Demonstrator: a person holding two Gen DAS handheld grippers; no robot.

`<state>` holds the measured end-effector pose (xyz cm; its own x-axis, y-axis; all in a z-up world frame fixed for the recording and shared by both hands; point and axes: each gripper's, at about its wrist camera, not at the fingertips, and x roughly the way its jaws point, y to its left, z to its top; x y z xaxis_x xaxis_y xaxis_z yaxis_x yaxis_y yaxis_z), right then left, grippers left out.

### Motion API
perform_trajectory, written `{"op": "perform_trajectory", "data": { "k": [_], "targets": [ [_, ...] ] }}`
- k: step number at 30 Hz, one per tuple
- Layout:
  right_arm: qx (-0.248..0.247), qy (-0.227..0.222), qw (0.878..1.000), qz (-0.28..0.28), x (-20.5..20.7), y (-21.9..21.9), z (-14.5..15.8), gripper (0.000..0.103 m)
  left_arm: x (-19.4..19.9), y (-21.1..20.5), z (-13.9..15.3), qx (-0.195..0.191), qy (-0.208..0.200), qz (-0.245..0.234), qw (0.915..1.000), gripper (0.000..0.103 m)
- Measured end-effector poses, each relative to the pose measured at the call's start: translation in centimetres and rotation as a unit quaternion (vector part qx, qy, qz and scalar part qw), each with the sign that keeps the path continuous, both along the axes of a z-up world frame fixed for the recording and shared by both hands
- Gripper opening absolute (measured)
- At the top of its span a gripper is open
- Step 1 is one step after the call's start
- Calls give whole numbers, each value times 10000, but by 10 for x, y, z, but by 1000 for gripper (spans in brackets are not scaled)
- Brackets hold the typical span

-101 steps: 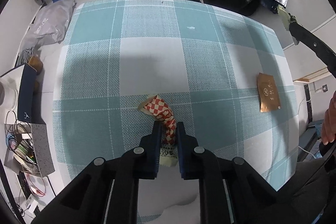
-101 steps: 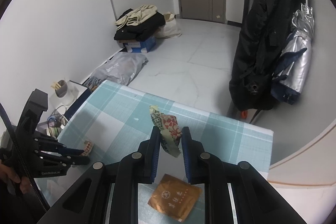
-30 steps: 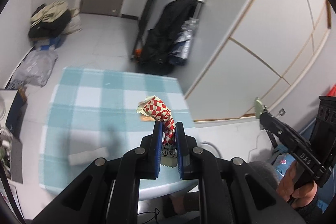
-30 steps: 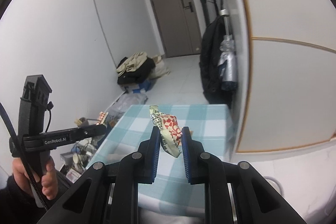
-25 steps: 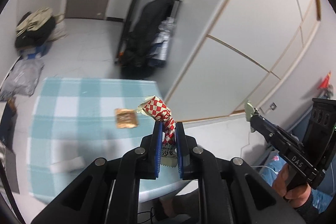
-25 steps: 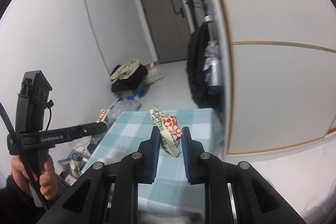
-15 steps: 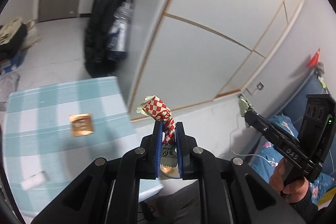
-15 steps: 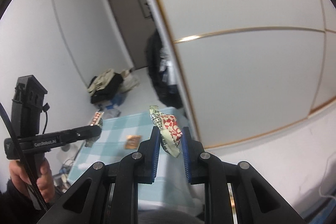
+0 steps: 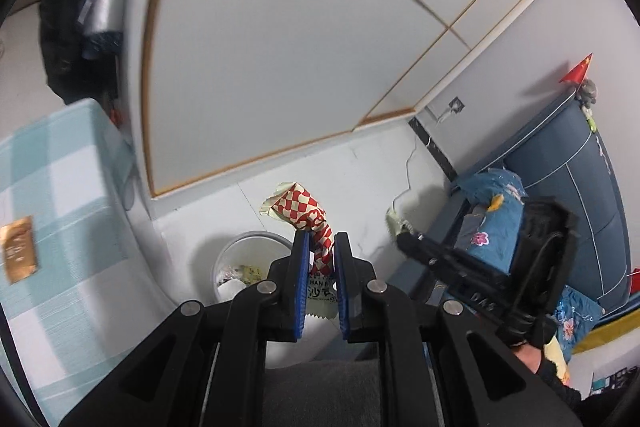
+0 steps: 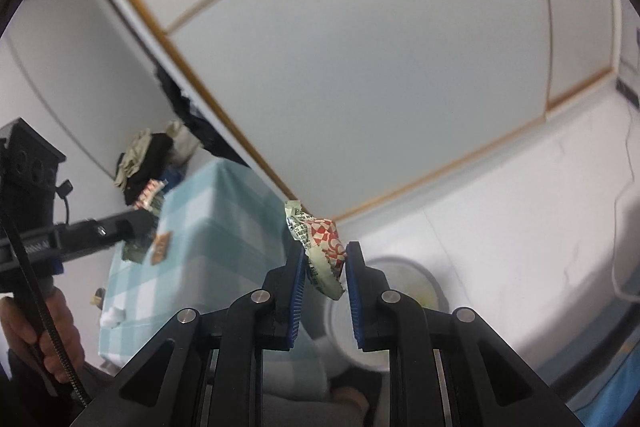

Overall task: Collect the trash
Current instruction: 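Carry both checked wrappers in the grippers over the toilet bowl, then open the right gripper to drop its wrapper into the bowl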

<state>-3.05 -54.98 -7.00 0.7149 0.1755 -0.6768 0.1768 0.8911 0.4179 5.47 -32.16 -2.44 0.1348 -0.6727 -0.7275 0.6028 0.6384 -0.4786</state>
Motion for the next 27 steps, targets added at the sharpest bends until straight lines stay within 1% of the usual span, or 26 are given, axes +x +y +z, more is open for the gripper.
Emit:
{"op": "perform_trajectory", "data": {
  "k": [6, 11, 14, 19, 22, 23, 24, 25, 26, 27],
  "targets": [
    [399, 550, 9976, -99, 12, -26, -58, 19, 12, -32, -38, 145, 473, -281, 9984, 8],
    [702, 1071, 9918, -39, 26, -28, -104, 19, 18, -49, -74, 378, 872, -470, 9944, 8],
    [852, 1368, 9869, 31, 36, -27, -131, 19, 23, -55, -88, 491, 1056, -524, 9918, 8],
    [1048, 1729, 9794, 10, 53, -23, -163, 22, 32, -60, -105, 670, 1331, -504, 9876, 8],
    [1185, 1926, 9741, 35, 58, -23, -178, 23, 34, -62, -113, 655, 1485, -551, 9852, 8],
    [1179, 1980, 9731, 26, 58, -22, -183, 26, 35, -63, -115, 563, 1550, -569, 9847, 8],
    [1188, 2009, 9724, 26, 58, -22, -186, 31, 37, -63, -119, 542, 1618, -569, 9837, 8],
    [1226, 2017, 9717, 28, 57, -22, -188, 34, 38, -64, -123, 578, 1674, -559, 9826, 8],
    [1266, 2015, 9713, 24, 56, -23, -189, 40, 38, -65, -128, 621, 1742, -548, 9812, 8],
    [1271, 2000, 9715, 13, 52, -25, -189, 41, 39, -66, -131, 620, 1785, -546, 9805, 8]
  ]
}}
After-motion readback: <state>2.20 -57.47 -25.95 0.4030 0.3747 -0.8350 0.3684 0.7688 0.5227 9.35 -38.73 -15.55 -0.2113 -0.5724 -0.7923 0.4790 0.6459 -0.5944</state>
